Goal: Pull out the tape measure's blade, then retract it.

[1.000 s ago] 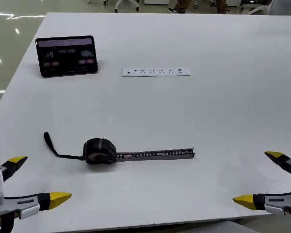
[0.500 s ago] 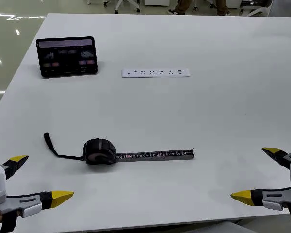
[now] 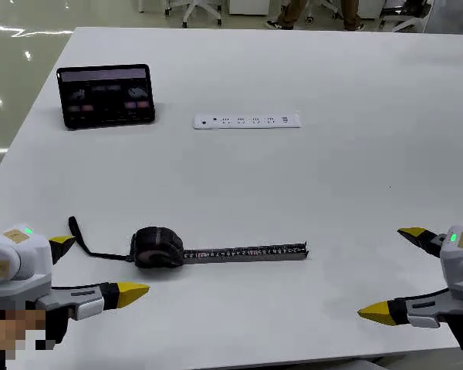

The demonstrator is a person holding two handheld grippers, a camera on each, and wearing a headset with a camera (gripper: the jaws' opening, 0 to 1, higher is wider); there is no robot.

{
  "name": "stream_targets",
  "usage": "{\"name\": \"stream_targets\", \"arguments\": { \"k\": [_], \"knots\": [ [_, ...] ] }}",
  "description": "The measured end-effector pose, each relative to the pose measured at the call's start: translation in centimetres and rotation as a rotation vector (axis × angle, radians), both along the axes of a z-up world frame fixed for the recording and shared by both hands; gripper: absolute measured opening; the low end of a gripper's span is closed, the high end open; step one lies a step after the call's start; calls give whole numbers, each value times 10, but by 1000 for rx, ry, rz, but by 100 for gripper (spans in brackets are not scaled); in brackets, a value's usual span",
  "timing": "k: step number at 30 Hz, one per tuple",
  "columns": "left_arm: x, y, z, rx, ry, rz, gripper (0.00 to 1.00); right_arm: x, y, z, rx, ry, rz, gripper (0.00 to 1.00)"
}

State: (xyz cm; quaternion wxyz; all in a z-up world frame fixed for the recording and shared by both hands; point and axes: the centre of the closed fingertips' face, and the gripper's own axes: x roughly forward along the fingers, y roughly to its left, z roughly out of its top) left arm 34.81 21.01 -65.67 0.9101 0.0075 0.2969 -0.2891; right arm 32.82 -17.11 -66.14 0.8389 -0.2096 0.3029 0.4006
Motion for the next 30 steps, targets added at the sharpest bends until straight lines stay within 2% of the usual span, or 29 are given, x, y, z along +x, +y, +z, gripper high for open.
{"name": "stream_targets", "arguments": {
  "k": [1,3,7,9,10,11,12,13,15,17,18,20,21,23,24,27,30],
  "knots": [
    [-1,-3,-5,0,35,5,100,2,2,0,1,2,7,100],
    [4,-8,-7,-3,42,13,100,5,5,0,-4,8,20,100],
    [11,-27,-8,-16,58,40,100,13,14,-2,-24,25,58,100],
    [15,-35,-9,-4,50,61,100,17,18,-2,-29,33,75,100],
    [19,-37,-10,10,40,83,100,19,20,-2,-28,37,84,100],
    [25,-34,-11,43,11,123,100,22,22,-4,-35,44,93,100],
    [27,-35,-13,52,12,146,100,24,24,-5,-43,46,105,100],
    [28,-37,-14,53,18,164,100,25,26,-5,-47,46,117,100],
    [34,-39,-14,38,7,233,100,29,30,-5,-55,50,138,100],
    [36,-39,-17,37,6,293,100,33,36,-5,-39,73,142,100],
    [35,-41,-20,48,7,302,100,35,38,-5,-36,75,145,100],
    [33,-45,-27,92,-19,282,100,40,45,-6,-39,73,162,100],
    [31,-48,-32,95,-13,277,100,42,48,-8,-48,77,174,100],
    [32,-51,-37,72,-2,277,100,44,53,-10,-56,77,189,100],
    [31,-52,-43,33,37,294,100,46,58,-11,-61,81,201,100],
    [38,-46,-50,52,21,324,100,51,65,-17,-75,89,231,100],
    [49,-39,-50,39,-24,385,100,58,65,-28,-127,95,268,99]
  ]
}}
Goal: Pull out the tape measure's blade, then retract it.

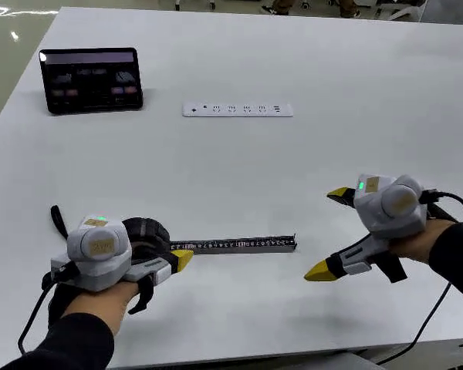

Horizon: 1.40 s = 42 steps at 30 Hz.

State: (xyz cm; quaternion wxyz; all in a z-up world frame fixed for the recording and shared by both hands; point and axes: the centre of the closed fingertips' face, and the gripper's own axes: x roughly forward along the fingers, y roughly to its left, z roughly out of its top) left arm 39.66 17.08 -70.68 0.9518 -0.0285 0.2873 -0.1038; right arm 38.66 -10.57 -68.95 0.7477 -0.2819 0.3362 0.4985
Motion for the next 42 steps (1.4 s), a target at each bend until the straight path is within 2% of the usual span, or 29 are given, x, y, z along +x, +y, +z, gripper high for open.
{"name": "stream_targets", "arguments": {
  "k": [1,3,4,6,8,9,13,18,21,26,33,37,40,42],
  "knots": [
    [3,1,-1,4,-21,3,100,4,2,-3,-3,-4,11,99],
    [4,5,-5,40,-24,9,100,9,1,-8,-24,-5,23,99],
    [6,7,-4,48,-43,17,100,13,1,-13,-34,-2,32,98],
    [6,8,-6,55,-56,16,100,14,3,-16,-53,7,44,96],
    [7,10,-10,49,-55,12,100,19,2,-25,-87,12,80,94],
    [7,10,-14,29,-44,21,100,21,3,-30,-99,18,94,94],
    [9,13,-18,33,-46,37,100,24,9,-39,-119,41,129,90],
    [12,8,-19,34,-67,18,100,24,14,-48,-145,56,182,78],
    [11,3,-18,32,-70,4,100,26,11,-56,-163,82,202,69],
    [10,4,-25,21,-47,7,100,20,14,-59,-168,118,231,52],
    [12,8,-22,7,-60,27,99,14,15,-68,-187,147,259,33],
    [12,8,-22,9,-62,29,98,15,14,-70,-192,140,265,29],
    [13,9,-22,7,-61,34,97,13,14,-69,-192,145,269,20],
    [13,9,-21,2,-62,39,97,14,12,-69,-202,117,294,17]
  ]
}}
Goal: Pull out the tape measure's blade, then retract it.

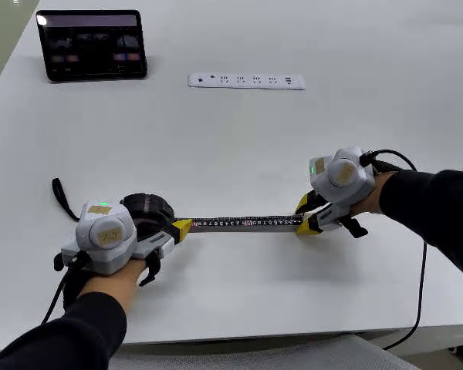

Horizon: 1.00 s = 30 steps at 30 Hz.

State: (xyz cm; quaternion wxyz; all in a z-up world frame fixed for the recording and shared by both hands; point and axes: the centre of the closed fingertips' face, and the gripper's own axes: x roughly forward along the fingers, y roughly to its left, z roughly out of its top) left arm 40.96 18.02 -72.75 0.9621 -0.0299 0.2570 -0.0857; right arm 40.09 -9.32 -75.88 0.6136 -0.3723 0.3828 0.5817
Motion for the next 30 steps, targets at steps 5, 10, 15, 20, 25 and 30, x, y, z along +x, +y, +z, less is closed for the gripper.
{"name": "stream_targets", "arguments": {
  "k": [5,10,15,20,25,30],
  "knots": [
    [-1,-3,0,-5,5,-3,96,-5,0,1,-3,-7,5,13],
    [-3,-8,-1,1,10,-10,95,-5,2,1,-29,-13,6,12],
    [-2,-10,1,-33,16,11,92,-4,2,0,-57,-16,-10,11],
    [2,-4,1,-57,23,42,90,-4,2,-2,-61,-2,-14,11],
    [8,-3,1,-96,32,70,83,-2,2,-3,-84,21,-76,11],
    [10,-4,1,-112,41,76,74,-4,3,-3,-115,7,-34,10]
  ]
}}
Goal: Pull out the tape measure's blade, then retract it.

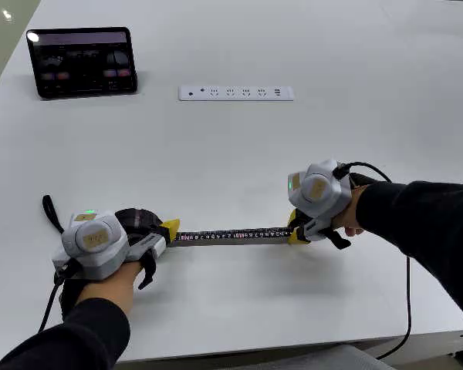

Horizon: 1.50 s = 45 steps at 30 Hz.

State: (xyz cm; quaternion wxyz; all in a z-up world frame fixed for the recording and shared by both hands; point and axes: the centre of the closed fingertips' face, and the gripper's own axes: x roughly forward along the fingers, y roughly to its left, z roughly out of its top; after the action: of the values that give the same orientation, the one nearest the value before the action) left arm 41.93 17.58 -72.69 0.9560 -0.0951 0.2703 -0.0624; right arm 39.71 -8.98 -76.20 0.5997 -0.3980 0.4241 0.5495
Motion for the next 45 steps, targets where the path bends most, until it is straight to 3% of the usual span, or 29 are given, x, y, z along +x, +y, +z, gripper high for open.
{"name": "stream_targets", "arguments": {
  "k": [5,9,15,40,42,45],
  "knots": [
    [-2,4,-5,21,26,14,68,1,-1,-1,-16,9,-35,11],
    [-3,5,-7,-11,28,14,68,2,-1,-1,-19,5,-34,11],
    [-4,4,-6,39,24,8,66,2,-1,-1,-12,10,-43,11],
    [-5,4,-7,36,50,2,65,3,1,0,25,23,-90,11],
    [-5,4,-7,34,56,-1,65,2,2,0,30,14,-55,11],
    [-5,4,-8,31,62,-2,65,3,2,0,40,22,-59,11]
  ]
}}
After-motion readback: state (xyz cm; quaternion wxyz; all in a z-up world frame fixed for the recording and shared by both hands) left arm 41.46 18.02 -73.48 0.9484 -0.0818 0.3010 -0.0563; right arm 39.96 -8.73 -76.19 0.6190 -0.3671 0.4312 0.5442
